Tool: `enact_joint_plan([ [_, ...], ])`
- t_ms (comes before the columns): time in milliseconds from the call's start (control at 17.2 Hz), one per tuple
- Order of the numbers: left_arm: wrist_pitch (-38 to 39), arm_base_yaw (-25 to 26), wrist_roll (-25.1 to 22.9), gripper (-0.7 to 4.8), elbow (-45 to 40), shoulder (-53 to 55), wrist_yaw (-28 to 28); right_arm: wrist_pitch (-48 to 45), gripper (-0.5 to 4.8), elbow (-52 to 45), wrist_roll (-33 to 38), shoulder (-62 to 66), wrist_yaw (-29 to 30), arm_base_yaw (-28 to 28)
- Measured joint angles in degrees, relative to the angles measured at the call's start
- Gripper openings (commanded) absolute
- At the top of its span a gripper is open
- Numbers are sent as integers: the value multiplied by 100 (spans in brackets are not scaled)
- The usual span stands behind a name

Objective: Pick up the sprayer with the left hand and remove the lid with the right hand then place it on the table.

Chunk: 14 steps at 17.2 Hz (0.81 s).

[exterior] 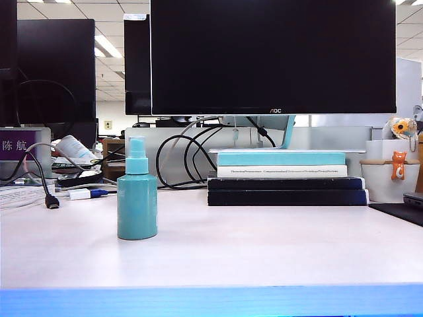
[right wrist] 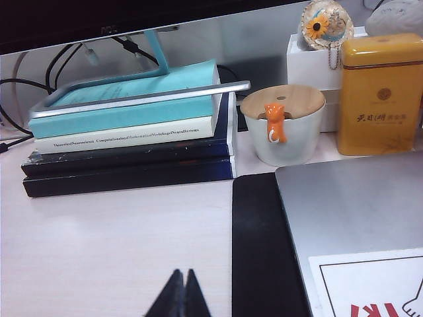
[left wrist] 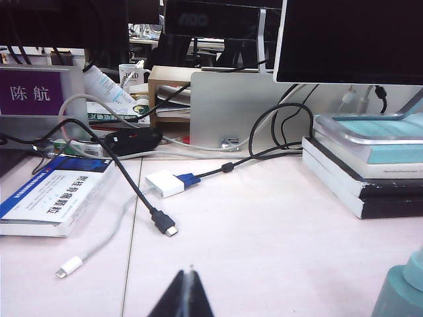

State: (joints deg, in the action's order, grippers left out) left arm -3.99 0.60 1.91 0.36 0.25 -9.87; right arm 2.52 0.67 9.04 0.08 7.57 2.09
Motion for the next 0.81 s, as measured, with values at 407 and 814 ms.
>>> enact_joint_plan([
  [407,-402,0,745,-5,63,2,-424,-20,-2,0,444,0,238,-2],
  [814,-890,0,625,364,2310,1952,-560,-949,-3,1425,297,328,-688,4],
])
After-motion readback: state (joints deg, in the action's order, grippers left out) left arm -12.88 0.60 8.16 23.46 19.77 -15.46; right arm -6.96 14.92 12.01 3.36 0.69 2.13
